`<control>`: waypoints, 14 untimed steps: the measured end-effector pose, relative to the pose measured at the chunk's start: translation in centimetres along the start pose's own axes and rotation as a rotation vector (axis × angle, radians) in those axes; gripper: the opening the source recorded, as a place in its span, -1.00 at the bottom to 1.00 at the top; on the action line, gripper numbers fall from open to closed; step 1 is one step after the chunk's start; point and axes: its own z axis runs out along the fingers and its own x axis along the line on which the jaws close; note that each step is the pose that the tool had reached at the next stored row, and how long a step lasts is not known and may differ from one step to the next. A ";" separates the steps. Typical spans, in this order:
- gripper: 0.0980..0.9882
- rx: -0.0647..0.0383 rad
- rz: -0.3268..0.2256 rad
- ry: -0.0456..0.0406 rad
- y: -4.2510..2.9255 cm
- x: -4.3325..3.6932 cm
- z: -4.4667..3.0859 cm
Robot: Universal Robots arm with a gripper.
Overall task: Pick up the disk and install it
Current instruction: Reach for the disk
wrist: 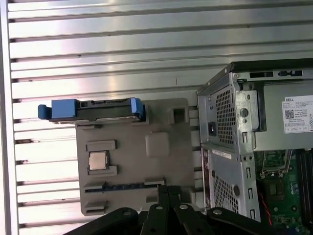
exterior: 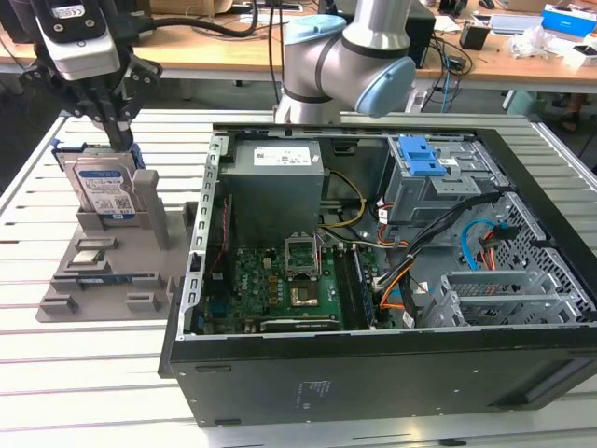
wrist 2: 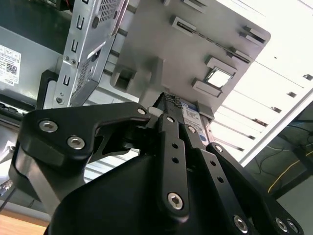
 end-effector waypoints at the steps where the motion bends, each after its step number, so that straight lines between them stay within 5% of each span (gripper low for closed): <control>1: -0.98 0.000 0.000 0.0000 -0.02 0.31 -0.01; 6: -0.98 0.000 0.000 0.0001 -0.11 1.55 -0.04; 14: -0.98 0.000 0.000 0.0000 -0.21 5.16 -0.06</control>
